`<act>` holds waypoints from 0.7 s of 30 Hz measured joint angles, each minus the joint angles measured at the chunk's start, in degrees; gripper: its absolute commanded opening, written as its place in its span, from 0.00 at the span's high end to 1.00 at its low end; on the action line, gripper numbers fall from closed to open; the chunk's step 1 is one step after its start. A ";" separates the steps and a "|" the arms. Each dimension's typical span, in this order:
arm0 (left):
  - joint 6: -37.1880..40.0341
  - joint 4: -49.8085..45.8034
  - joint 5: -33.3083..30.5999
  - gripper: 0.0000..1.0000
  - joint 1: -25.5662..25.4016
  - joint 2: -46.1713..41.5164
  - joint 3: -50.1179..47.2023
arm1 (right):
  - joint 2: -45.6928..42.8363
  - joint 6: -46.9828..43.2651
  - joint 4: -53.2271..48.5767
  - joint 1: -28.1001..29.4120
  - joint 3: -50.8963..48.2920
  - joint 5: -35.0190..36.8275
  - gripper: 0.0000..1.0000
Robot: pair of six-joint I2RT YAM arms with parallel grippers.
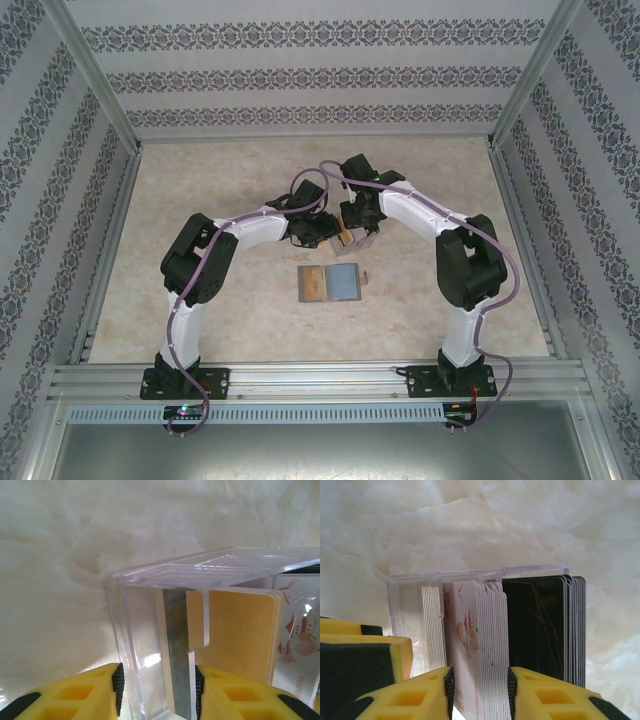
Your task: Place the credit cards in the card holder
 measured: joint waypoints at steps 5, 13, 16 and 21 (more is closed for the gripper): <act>0.00 0.17 -0.02 0.60 0.00 0.00 -0.02 | 2.05 -0.61 -0.39 0.85 1.01 4.17 0.62; 0.00 1.31 0.00 0.61 0.00 0.00 -0.61 | 3.93 -0.85 -1.01 1.57 2.38 7.02 0.62; 0.00 1.44 0.00 0.61 0.00 0.00 -0.68 | 4.04 -0.85 -0.94 2.12 2.47 8.70 0.62; -0.02 1.66 0.00 0.61 0.00 0.00 -0.76 | 4.02 -1.14 -0.52 2.45 2.47 10.12 0.62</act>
